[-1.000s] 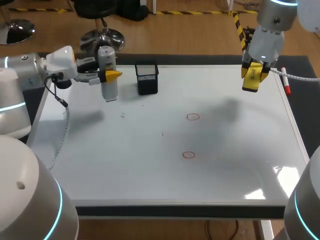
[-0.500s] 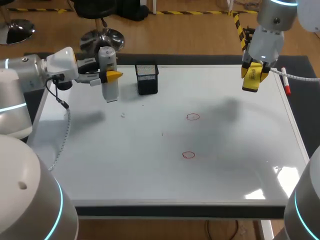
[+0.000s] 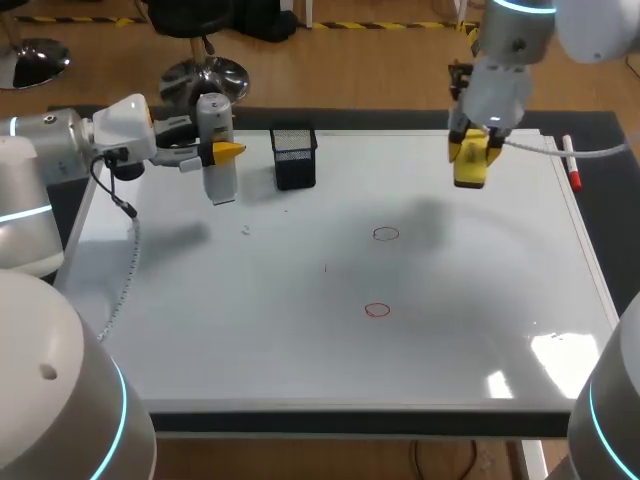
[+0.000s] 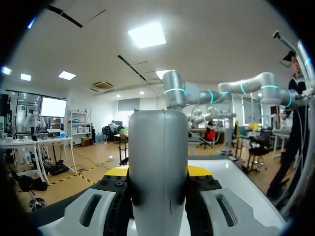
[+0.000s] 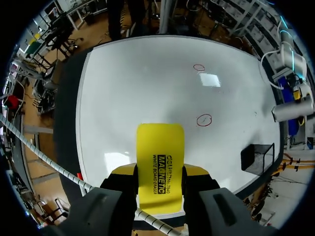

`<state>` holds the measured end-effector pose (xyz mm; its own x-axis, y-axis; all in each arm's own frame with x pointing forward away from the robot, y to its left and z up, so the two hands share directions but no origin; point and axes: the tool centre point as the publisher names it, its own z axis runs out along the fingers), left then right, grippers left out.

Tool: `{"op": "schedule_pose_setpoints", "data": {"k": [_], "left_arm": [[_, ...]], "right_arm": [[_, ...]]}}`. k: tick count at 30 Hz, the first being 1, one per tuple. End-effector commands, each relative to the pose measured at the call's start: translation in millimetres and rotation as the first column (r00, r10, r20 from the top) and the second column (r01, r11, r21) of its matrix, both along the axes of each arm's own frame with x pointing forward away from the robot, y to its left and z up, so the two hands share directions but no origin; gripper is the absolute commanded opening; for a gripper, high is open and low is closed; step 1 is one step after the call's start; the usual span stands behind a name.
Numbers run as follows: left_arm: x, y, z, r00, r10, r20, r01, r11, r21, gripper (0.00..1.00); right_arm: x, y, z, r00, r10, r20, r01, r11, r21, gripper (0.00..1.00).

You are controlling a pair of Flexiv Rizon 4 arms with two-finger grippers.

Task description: Pick up the inspection probe, press it on each red-marked spot on the whiteboard one by one, put down the probe, pick up the eraser, and wipe off all the red marks.

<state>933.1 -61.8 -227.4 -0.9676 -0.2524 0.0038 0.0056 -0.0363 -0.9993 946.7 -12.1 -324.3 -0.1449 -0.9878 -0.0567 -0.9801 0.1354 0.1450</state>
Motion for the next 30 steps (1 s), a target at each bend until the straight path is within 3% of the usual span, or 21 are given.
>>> {"op": "schedule_pose_setpoints", "data": {"k": [1, 11, 30], "left_arm": [[0.2, -0.7, 0.5, 1.000, 0.001, 0.000, -0.001, 1.000, 0.000, 0.00], [0.2, -0.7, 0.5, 1.000, 0.001, 0.000, -0.001, 1.000, 0.000, 0.00], [0.2, -0.7, 0.5, 1.000, 0.001, 0.000, -0.001, 1.000, 0.000, 0.00]], "right_arm": [[5.6, 24.8, -2.3, 0.999, 0.040, -0.015, -0.041, 0.998, -0.046, 0.00], [-8.0, 73.3, -5.4, 0.990, 0.137, -0.039, -0.138, 0.990, -0.024, 0.00], [-40.4, 130.5, -22.7, 0.965, 0.258, -0.033, -0.258, 0.966, 0.005, 0.00]]}}
